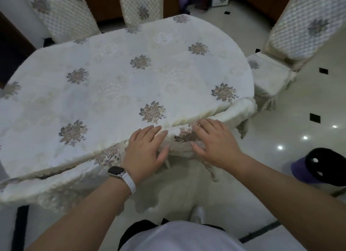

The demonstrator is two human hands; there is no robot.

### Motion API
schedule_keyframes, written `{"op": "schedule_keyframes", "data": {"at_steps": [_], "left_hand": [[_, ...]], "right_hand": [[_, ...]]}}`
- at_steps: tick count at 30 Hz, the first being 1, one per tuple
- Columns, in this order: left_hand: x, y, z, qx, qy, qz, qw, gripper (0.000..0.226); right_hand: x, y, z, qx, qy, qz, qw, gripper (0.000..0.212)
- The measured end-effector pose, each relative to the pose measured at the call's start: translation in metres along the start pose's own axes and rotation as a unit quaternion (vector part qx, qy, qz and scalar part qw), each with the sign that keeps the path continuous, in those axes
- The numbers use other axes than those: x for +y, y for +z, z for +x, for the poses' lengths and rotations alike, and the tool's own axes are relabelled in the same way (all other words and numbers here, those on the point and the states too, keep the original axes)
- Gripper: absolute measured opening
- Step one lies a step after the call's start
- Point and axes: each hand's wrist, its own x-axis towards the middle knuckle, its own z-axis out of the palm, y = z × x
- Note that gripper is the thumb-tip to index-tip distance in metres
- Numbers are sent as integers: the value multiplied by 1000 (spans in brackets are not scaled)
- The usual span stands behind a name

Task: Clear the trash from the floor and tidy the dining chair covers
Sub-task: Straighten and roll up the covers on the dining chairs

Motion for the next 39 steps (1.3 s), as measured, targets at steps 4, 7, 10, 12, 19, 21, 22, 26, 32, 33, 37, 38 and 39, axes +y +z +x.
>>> {"op": "schedule_keyframes", "data": {"at_steps": [4,7,10,12,19,21,22,26,32,33,37,38,39], "left_hand": [[28,18,25,1,23,-3,1000,43],[40,32,43,5,47,-9,999,45],[44,45,58,14,55,-26,998,45],[42,55,67,18,58,-48,997,44],[38,76,83,14,94,-90,991,43],[37,77,84,15,101,-91,991,43],[36,77,84,16,105,-91,990,42],[36,78,83,23,96,-73,992,41],[37,80,81,27,72,-66,995,45],[39,80,81,31,58,-70,995,45],[46,82,81,52,6,-65,996,48],[48,83,79,57,0,-53,997,51],[51,83,77,63,-9,-41,997,53]], "right_hand": [[41,-2,-7,-7,24,1,1000,49],[63,-1,-8,5,31,-9,999,49],[77,3,-2,11,37,-24,999,47],[82,6,4,15,46,-23,999,46],[95,15,13,-34,38,-18,999,55],[102,17,14,-44,29,-16,998,57],[104,19,15,-48,29,-12,998,58],[109,24,21,-49,20,15,998,62],[129,35,30,-9,-34,43,998,74],[132,37,31,1,-44,50,998,74],[143,42,35,21,-80,84,993,70],[147,42,36,24,-93,85,992,69],[150,43,37,25,-105,86,990,67]]}}
